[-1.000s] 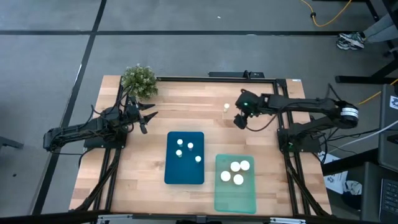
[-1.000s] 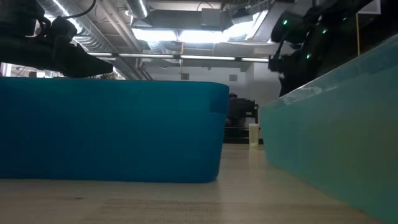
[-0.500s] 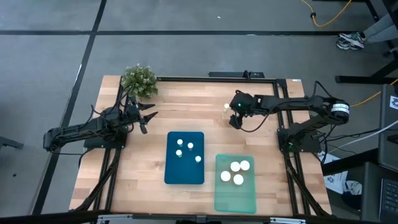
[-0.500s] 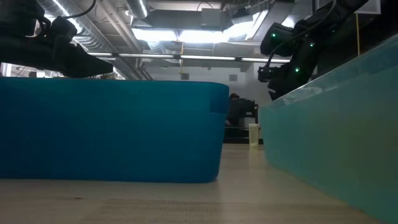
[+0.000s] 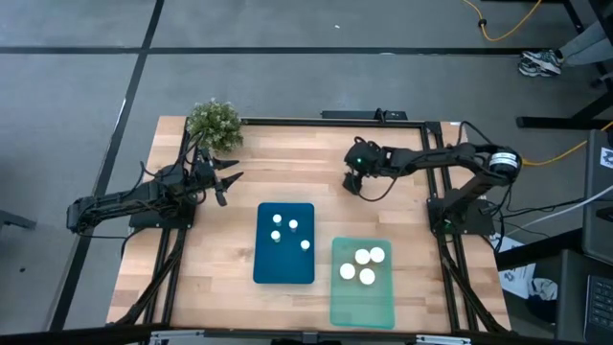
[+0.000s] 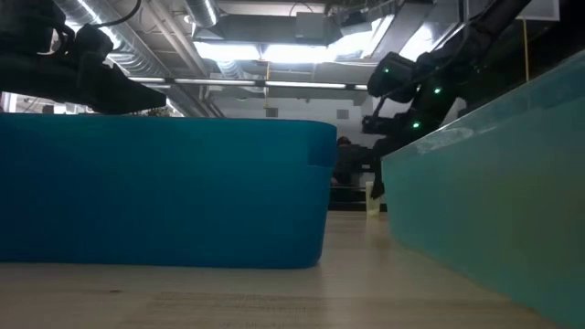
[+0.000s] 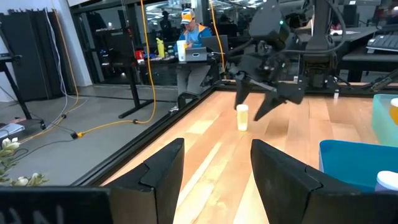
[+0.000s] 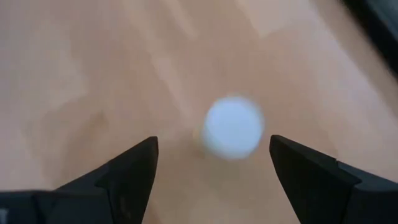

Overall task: Pick and place medicine bottles into bin by pill shape (circle, oval)
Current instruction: Put the yellow pill bottle into the blue bin

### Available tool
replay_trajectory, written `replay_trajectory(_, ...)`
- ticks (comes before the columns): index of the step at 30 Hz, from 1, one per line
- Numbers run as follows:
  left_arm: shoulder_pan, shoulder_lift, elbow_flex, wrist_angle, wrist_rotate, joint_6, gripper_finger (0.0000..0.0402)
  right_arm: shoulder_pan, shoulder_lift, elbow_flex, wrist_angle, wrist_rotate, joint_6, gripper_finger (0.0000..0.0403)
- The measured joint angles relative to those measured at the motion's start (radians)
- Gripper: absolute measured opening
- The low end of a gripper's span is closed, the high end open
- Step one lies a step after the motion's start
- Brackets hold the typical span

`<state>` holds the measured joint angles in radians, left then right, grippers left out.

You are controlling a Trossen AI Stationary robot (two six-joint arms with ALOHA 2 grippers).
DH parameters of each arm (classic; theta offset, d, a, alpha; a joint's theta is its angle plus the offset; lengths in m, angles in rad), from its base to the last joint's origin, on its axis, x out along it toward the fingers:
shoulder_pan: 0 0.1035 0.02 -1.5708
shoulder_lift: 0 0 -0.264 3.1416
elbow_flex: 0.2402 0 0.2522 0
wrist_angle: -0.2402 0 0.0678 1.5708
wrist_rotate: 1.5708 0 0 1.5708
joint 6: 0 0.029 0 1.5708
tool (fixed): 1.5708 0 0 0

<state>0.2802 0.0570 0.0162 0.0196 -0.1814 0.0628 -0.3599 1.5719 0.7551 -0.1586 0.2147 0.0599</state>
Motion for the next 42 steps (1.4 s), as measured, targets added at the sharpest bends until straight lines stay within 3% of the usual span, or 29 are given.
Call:
replay_trajectory(12,0.0,0.0,0.0,0.0,0.0,0.0,0.0177,-0.023,0.031,0.0,0.051,0.037,0.043,0.0298)
replay_trajectory(32,0.0,0.0,0.0,0.0,0.0,0.0,0.0177,-0.023,0.031,0.0,0.084,-0.028,0.04,0.011)
replay_trajectory(42,0.0,0.0,0.0,0.0,0.0,0.0,0.0177,0.028,-0.019,0.095,0.067,-0.033,0.016,0.0108)
